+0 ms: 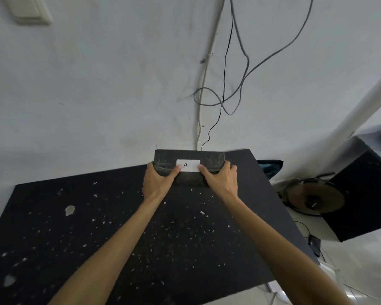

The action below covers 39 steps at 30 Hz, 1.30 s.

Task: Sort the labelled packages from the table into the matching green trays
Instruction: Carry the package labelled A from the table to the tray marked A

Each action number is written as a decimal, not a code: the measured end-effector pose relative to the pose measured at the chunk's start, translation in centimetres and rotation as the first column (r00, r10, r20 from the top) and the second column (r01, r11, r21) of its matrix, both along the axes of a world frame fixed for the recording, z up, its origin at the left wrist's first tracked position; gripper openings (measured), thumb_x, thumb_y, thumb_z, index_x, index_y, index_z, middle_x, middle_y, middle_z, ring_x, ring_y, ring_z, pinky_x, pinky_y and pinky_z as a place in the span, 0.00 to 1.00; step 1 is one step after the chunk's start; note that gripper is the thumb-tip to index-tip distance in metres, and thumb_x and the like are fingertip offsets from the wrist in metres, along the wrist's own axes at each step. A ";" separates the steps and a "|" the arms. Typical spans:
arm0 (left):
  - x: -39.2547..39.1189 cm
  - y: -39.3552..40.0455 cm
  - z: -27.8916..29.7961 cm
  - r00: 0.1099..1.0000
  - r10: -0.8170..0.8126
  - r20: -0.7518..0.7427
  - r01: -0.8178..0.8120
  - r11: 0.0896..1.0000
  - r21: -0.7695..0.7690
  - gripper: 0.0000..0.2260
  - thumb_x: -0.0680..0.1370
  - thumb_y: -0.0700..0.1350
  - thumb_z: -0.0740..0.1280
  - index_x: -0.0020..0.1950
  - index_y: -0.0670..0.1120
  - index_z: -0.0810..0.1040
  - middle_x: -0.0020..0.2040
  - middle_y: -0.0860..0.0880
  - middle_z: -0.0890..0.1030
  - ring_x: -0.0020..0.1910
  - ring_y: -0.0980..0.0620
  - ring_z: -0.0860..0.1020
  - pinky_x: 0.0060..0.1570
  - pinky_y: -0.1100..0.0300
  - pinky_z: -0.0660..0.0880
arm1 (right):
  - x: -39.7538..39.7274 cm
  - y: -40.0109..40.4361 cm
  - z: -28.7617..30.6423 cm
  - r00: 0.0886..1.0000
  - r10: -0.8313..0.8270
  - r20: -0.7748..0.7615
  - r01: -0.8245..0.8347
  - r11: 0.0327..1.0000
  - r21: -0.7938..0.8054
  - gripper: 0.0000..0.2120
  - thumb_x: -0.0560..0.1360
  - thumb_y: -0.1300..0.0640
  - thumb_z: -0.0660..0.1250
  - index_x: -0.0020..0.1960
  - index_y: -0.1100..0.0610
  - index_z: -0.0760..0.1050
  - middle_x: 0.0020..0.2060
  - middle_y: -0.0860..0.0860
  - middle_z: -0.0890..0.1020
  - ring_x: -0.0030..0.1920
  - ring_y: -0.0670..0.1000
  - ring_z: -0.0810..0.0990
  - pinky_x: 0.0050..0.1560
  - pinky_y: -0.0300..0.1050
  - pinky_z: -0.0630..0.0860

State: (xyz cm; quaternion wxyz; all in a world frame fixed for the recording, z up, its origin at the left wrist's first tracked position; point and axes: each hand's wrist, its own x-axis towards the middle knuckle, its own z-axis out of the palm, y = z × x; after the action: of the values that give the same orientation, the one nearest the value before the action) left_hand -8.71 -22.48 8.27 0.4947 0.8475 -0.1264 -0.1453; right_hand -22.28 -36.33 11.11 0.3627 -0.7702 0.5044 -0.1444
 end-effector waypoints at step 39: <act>-0.4 23.8 19.6 0.884 0.282 0.373 -0.122 0.909 -0.399 0.28 0.68 0.73 0.67 0.59 0.56 0.74 0.54 0.55 0.78 0.53 0.57 0.78 0.55 0.52 0.79 | 0.3 20.6 20.0 0.787 0.363 0.498 -0.199 0.915 -0.352 0.39 0.67 0.34 0.73 0.72 0.47 0.64 0.59 0.43 0.78 0.53 0.43 0.77 0.52 0.41 0.76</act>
State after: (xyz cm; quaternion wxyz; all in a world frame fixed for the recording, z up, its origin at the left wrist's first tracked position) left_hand -9.07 1.28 27.83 0.6166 0.7604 -0.1645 0.1208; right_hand -21.99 -15.73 31.10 0.3975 -0.8053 0.2301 -0.3748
